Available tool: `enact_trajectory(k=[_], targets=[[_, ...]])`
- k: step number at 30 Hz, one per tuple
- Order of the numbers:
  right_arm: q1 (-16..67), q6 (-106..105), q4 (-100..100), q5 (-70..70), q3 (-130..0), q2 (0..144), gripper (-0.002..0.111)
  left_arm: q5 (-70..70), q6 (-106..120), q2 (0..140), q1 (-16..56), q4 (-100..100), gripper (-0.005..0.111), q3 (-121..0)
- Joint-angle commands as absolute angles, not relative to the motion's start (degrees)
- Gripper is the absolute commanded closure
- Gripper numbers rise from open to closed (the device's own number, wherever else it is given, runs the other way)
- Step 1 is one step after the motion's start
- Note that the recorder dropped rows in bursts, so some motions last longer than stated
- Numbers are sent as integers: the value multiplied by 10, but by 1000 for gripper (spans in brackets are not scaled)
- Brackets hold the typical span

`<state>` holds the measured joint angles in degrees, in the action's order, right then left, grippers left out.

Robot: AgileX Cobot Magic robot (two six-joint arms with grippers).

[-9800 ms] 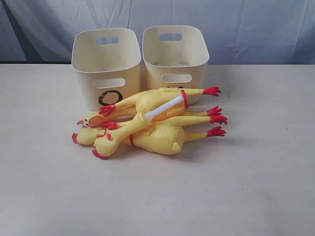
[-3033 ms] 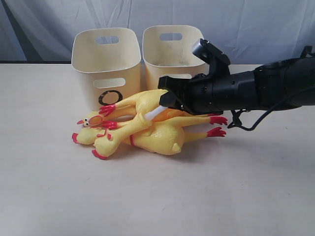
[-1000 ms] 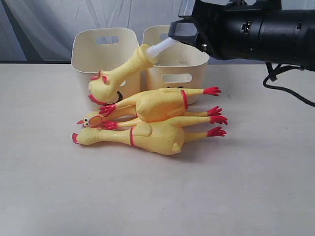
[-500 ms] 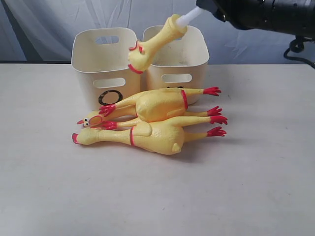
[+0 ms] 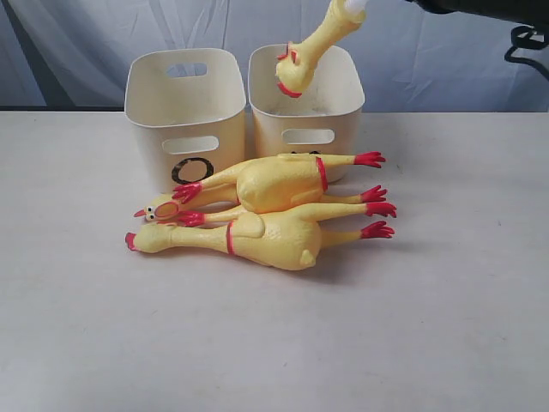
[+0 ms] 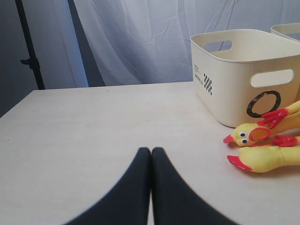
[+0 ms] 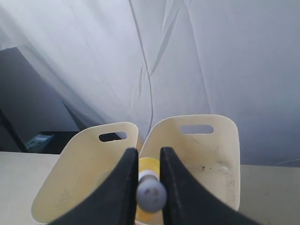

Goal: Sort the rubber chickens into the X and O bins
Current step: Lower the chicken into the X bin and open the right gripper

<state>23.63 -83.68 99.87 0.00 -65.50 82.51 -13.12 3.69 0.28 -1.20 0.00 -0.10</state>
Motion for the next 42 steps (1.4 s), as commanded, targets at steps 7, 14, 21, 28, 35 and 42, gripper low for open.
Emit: enact_trajectory(k=[7,14,21,28,35,42], targets=[[234,-870,999,-23,-724,916,109,-129,36,0,-10,0,106,0],[234,-870,989,-27,-757,968,109,-129,36,0,-10,0,106,0],[234,-870,973,-5,-793,1038,109,-129,36,0,-10,0,106,0],[234,-870,973,0,-827,1082,109,-129,36,0,-10,0,106,0],[234,-870,973,12,-837,1104,109,-129,36,0,-10,0,106,0],[234,-873,971,12,-837,1112,79,-129,36,0,-10,0,106,0]])
